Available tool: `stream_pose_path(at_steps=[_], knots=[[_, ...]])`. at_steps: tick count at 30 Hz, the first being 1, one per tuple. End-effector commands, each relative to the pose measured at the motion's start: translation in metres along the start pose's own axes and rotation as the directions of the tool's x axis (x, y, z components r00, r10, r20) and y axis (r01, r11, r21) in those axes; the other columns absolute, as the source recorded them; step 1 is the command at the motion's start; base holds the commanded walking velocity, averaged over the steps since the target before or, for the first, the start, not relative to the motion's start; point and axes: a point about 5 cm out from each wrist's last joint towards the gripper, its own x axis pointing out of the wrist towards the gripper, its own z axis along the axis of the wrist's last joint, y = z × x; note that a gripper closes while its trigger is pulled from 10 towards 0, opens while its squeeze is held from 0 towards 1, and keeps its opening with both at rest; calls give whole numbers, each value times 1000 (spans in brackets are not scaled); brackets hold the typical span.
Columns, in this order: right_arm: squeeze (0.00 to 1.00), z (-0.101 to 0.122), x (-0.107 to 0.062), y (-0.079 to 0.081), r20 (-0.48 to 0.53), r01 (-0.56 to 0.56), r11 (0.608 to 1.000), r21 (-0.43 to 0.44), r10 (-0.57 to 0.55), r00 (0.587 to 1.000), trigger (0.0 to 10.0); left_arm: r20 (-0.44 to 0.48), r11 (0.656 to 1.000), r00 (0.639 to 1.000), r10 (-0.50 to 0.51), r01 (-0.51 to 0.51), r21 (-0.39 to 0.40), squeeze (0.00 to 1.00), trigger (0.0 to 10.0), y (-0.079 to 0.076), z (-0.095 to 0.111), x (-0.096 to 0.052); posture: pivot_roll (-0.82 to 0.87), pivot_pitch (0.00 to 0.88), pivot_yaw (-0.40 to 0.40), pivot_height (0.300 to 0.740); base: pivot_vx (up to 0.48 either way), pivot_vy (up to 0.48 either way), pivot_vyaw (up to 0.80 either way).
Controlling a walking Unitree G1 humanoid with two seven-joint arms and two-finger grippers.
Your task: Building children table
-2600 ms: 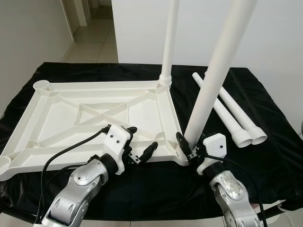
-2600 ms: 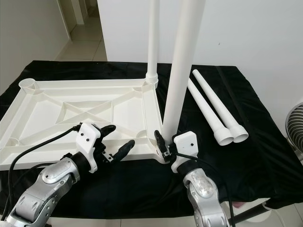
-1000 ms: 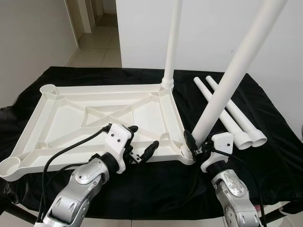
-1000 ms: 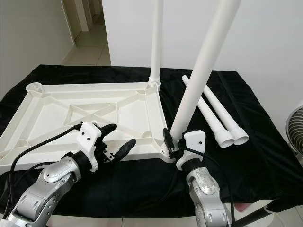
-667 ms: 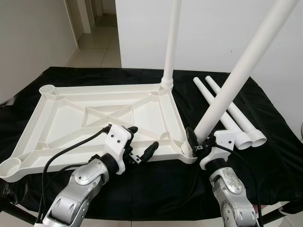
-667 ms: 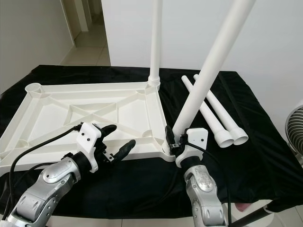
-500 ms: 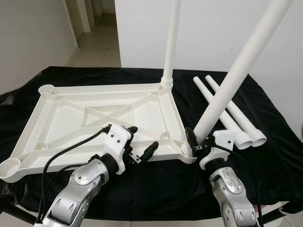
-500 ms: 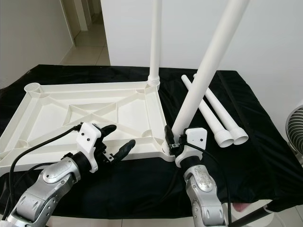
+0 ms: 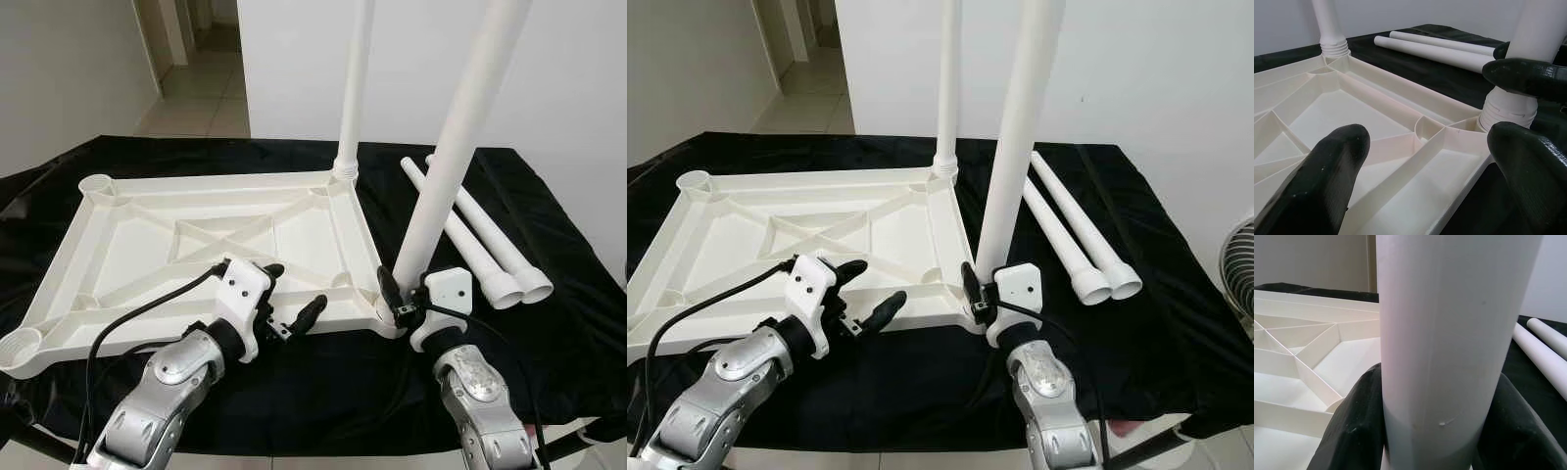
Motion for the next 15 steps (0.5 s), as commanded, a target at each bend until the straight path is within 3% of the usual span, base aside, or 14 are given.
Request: stream_pose_path(at_steps=[1,8,15], knots=[[0,-25,-10,-8,-137,41,999,1,-40,990,10000,-3,999,999,-44,44,-7,0,10000,-3,0,-2,-15,90,37,740,0,0,0],[0,-33,-11,-11,-187,116,990,80,-99,977,10000,-4,999,999,-47,47,-7,0,10000,-4,0,-2,-16,92,40,740,0,0,0],[0,-32,-10,-14,-188,123,990,72,-108,976,10000,-5,999,999,-48,48,-8,0,10000,-4,0,-2,-14,94,38,740,0,0,0]])
